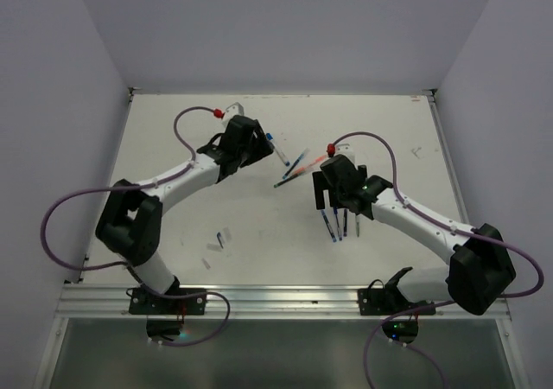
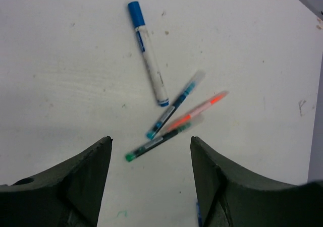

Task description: Open the pen caps

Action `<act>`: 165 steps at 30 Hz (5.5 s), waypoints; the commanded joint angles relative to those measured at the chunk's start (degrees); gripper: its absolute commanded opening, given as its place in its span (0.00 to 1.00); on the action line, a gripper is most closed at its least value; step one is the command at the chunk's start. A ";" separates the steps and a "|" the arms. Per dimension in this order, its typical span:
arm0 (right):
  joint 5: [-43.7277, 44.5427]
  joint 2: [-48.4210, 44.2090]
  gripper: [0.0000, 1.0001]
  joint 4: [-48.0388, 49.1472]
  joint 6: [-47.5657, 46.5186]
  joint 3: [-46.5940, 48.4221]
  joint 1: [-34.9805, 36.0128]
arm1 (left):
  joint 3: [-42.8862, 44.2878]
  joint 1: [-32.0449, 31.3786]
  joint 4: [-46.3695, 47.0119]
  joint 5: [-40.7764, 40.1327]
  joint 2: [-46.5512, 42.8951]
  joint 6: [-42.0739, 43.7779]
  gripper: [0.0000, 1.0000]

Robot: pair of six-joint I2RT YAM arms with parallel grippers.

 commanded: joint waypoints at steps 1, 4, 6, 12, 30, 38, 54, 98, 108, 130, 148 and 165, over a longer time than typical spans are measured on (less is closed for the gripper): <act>3.95 -0.58 0.98 -1.71 2.11 1.21 -0.18 | 14.88 0.48 -4.07 -0.82 10.53 3.02 0.66; 4.40 -1.46 0.99 -2.85 3.34 1.82 -0.18 | 21.59 0.48 -7.85 -1.43 18.72 3.64 0.65; 3.70 -1.81 0.99 -3.29 3.43 2.43 -0.18 | 27.13 0.39 -10.13 -1.95 22.25 3.99 0.63; 2.46 -1.63 0.99 -6.19 1.94 4.11 -0.18 | 33.74 0.30 -12.34 -2.66 30.61 3.73 0.54; 0.44 -7.17 0.99 -5.40 0.62 0.68 -0.18 | 36.28 -2.16 -11.89 -3.28 37.73 3.82 0.44; 1.05 -9.36 0.98 -5.49 0.71 0.15 -0.18 | 42.00 -3.21 -18.75 -5.91 41.87 4.17 0.40; -1.57 -9.46 0.99 -5.05 2.64 0.06 -0.18 | 32.03 -2.95 -13.07 -5.57 35.65 13.65 0.00; -32.17 -11.74 0.68 41.97 21.36 -10.13 -0.36 | -35.96 -10.68 49.36 19.31 -23.43 1.71 0.00; -31.73 -7.88 0.56 43.55 21.80 -9.08 -0.36 | -36.75 -11.65 49.80 18.87 -25.45 1.01 0.00; -38.23 -11.29 0.00 28.72 4.86 -6.79 -0.36 | -30.69 -11.74 32.23 13.16 -31.43 8.91 0.53; -57.74 -15.87 0.00 32.91 1.23 -12.24 -0.36 | -29.37 -8.57 46.02 31.88 -24.84 6.02 0.54; -57.04 -12.53 0.00 37.05 3.70 -11.80 -0.27 | -30.51 -8.66 47.95 32.93 -24.23 3.91 0.39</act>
